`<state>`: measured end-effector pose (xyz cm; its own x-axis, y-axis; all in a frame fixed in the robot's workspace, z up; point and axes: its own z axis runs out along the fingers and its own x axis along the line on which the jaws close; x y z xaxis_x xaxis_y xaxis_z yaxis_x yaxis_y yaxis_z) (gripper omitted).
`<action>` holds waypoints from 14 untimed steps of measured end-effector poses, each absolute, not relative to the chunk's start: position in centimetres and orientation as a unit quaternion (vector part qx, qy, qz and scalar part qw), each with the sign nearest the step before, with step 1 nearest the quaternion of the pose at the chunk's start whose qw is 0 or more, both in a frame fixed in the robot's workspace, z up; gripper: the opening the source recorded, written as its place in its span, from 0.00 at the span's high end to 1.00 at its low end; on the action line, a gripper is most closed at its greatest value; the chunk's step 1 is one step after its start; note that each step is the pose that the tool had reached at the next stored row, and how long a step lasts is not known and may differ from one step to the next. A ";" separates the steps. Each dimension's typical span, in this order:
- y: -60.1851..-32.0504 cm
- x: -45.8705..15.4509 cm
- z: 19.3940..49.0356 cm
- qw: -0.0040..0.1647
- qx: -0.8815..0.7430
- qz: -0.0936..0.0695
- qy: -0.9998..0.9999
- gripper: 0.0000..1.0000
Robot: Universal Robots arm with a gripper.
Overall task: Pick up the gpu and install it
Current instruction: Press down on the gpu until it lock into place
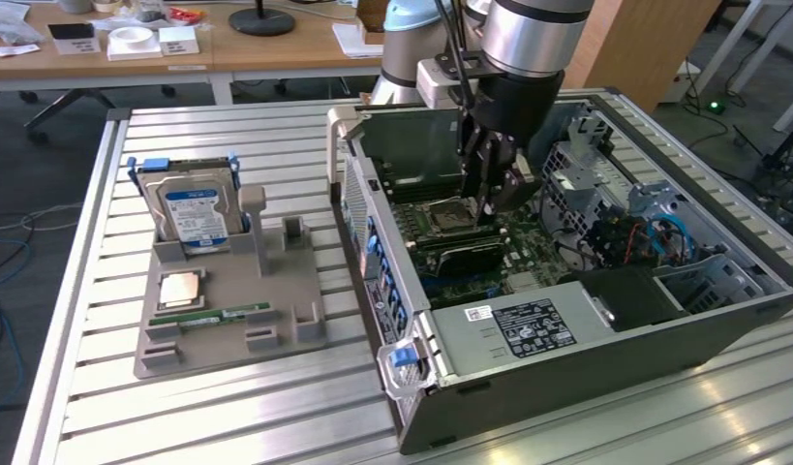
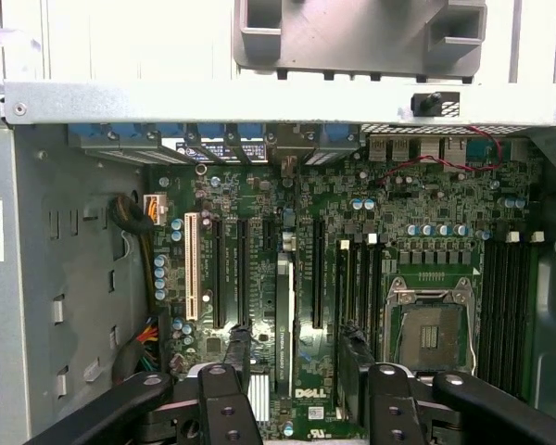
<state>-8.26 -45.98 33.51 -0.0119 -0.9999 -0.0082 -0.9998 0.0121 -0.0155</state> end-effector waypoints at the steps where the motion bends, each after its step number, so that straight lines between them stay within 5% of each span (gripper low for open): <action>1: -46.0 -8.3 33.5 0.008 -0.703 -0.003 0.711 0.50; 11: -46.0 -8.3 33.5 0.008 -0.703 -0.003 0.711 0.89; 14: -46.0 -8.3 33.5 0.008 -0.703 -0.003 0.711 0.89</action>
